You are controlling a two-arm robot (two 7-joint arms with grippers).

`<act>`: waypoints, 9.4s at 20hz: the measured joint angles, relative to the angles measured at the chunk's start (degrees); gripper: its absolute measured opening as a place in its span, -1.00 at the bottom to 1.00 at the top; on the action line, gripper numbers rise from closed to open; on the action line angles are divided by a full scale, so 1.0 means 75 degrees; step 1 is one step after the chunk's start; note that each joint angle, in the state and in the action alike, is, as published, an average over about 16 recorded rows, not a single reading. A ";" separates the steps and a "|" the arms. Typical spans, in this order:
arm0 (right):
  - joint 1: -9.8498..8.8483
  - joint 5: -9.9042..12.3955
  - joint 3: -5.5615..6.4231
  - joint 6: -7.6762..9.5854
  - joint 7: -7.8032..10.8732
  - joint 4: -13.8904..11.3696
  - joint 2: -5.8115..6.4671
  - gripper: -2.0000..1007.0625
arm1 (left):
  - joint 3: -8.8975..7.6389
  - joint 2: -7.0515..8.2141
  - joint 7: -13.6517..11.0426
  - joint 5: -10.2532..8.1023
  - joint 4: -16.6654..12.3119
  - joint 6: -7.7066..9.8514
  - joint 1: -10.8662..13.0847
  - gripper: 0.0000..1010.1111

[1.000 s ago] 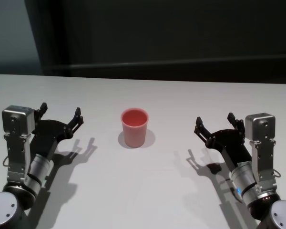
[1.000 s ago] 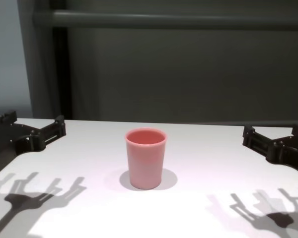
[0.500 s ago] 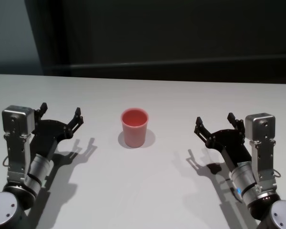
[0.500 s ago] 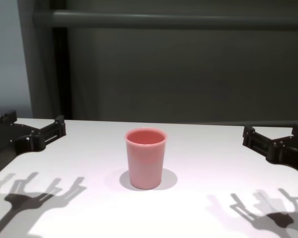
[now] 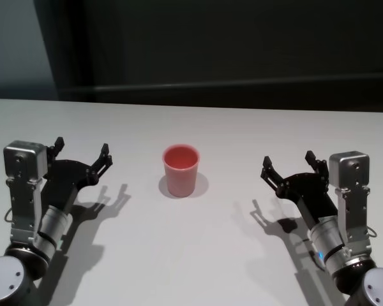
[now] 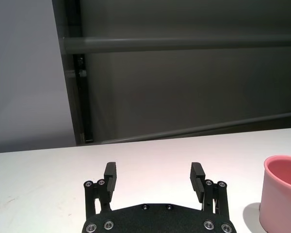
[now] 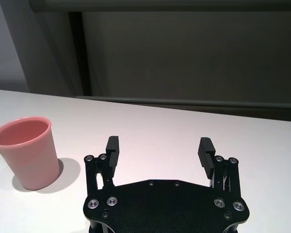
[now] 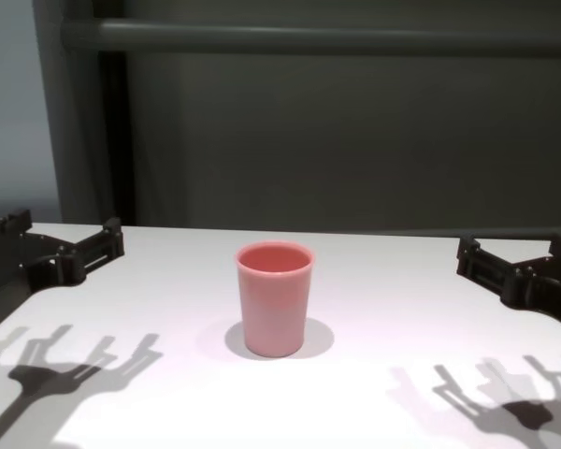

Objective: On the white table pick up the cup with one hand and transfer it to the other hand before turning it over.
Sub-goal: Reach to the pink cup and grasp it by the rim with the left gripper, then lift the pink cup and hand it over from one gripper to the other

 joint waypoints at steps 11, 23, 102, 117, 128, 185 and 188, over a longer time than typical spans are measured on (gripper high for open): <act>0.0000 0.0000 0.0000 0.0000 0.0000 0.0000 0.0000 0.99 | -0.0017 0.0099 -0.0145 0.0109 0.0038 0.0003 -0.0086 0.99; 0.0000 0.0000 -0.0001 0.0000 0.0000 0.0000 0.0000 0.99 | 0.0046 0.0854 -0.1152 0.0703 -0.0069 0.0206 -0.0471 0.99; 0.0001 0.0000 0.0000 0.0000 0.0000 0.0000 0.0000 0.99 | 0.5458 0.2664 -0.6796 0.4890 0.0722 -0.0328 -0.5958 0.99; 0.0001 0.0000 0.0000 0.0000 0.0000 0.0000 0.0000 0.99 | 0.6183 0.2111 -0.7107 0.5100 0.1761 -0.0846 -0.6725 0.99; 0.0001 0.0000 0.0000 0.0000 0.0000 0.0000 0.0000 0.99 | 0.6531 0.1936 -0.7208 0.5220 0.2189 -0.1004 -0.7082 0.99; 0.0001 0.0000 0.0000 0.0000 0.0000 0.0000 0.0000 0.99 | 0.6672 0.1888 -0.7152 0.5183 0.2333 -0.1016 -0.7205 -0.90; 0.0001 0.0000 0.0000 0.0000 0.0000 0.0000 0.0000 0.99 | 0.6678 0.1907 -0.7093 0.5143 0.2340 -0.1024 -0.7196 -0.90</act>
